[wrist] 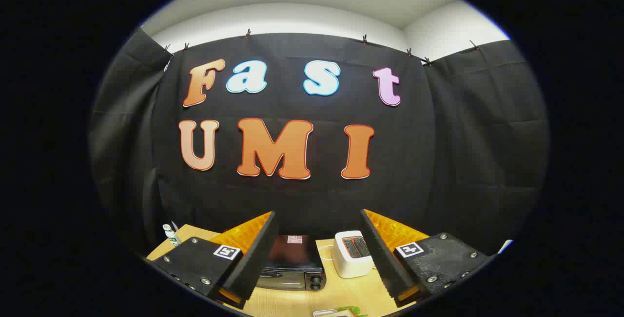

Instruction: Open the toaster oven, put the food inside, and close the toaster oven door.

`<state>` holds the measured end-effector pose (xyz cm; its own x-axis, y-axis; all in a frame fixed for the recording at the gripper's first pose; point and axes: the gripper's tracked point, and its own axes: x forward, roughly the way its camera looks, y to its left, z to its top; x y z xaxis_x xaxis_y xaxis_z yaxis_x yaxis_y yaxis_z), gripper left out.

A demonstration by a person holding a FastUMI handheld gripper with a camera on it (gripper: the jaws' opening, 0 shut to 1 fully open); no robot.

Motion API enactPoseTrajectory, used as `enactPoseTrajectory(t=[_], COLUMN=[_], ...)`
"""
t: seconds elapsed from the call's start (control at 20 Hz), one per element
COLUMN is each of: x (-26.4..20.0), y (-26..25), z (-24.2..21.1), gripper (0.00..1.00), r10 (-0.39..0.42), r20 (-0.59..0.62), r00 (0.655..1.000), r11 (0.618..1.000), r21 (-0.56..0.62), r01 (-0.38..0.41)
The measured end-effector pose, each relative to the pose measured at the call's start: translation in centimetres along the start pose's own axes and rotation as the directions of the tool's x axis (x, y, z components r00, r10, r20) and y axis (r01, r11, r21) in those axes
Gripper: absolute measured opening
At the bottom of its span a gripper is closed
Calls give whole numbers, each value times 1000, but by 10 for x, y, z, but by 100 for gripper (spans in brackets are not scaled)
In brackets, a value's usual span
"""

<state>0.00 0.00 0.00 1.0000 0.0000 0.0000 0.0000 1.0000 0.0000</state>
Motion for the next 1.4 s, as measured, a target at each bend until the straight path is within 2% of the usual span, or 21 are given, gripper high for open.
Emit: enactPoseTrajectory(t=[0.2, 0.85, 1.2, 1.4], x=[6, 2, 32, 63], y=[0, -17, 27, 62], z=[-7, -4, -34, -70], gripper=[100, 100, 100, 99], r10=[-3, -60, 7, 44], r20=[-9, 28, 36, 59], r00=[1000, 998, 999, 997], r11=[999, 996, 987, 991], r21=[46, 62, 160, 127], r01=[3, 58, -13, -51])
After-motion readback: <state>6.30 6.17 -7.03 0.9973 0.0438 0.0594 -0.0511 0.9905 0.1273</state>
